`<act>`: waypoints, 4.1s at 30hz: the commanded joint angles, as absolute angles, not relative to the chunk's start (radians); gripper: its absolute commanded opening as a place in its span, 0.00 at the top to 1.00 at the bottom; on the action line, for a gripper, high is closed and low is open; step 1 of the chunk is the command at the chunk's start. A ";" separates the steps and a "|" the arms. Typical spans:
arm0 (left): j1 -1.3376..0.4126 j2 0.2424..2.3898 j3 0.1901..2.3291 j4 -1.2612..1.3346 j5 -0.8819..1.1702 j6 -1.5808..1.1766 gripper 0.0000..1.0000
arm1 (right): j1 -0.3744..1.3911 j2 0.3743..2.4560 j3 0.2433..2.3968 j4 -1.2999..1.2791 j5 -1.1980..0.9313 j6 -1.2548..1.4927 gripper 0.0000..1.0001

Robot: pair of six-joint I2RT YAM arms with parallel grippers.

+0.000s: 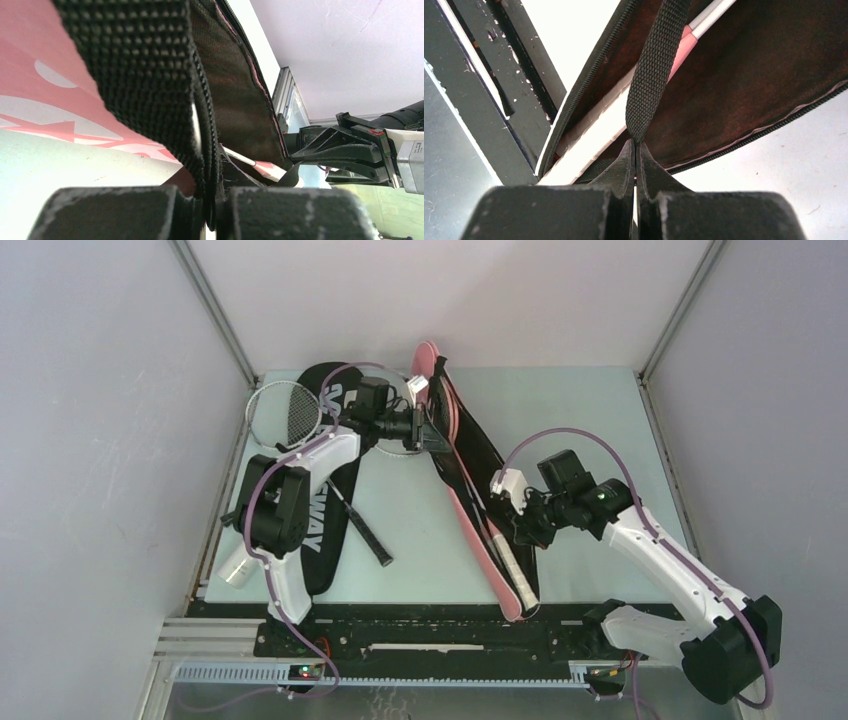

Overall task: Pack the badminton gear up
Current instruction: Adjust the racket bag at the center of the board.

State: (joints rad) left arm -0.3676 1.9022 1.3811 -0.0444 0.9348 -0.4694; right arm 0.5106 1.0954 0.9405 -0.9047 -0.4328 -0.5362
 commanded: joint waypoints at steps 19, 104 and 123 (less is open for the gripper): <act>-0.279 1.804 1.235 0.252 1.038 -0.518 1.00 | 0.705 1.101 0.930 -0.999 -0.364 -0.564 0.52; -0.269 1.951 1.188 0.834 1.092 -1.032 1.00 | 1.013 1.123 0.787 -0.676 -0.025 -0.535 0.39; -0.311 1.888 1.226 0.408 1.070 -0.643 1.00 | 0.921 1.088 0.853 -0.695 -0.179 -0.524 0.14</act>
State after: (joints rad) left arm -0.2707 1.9484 1.1931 0.4767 0.9699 -0.7307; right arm 0.9791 1.1549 0.7731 -0.7395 -0.1192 -0.5087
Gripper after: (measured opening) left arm 0.046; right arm 0.845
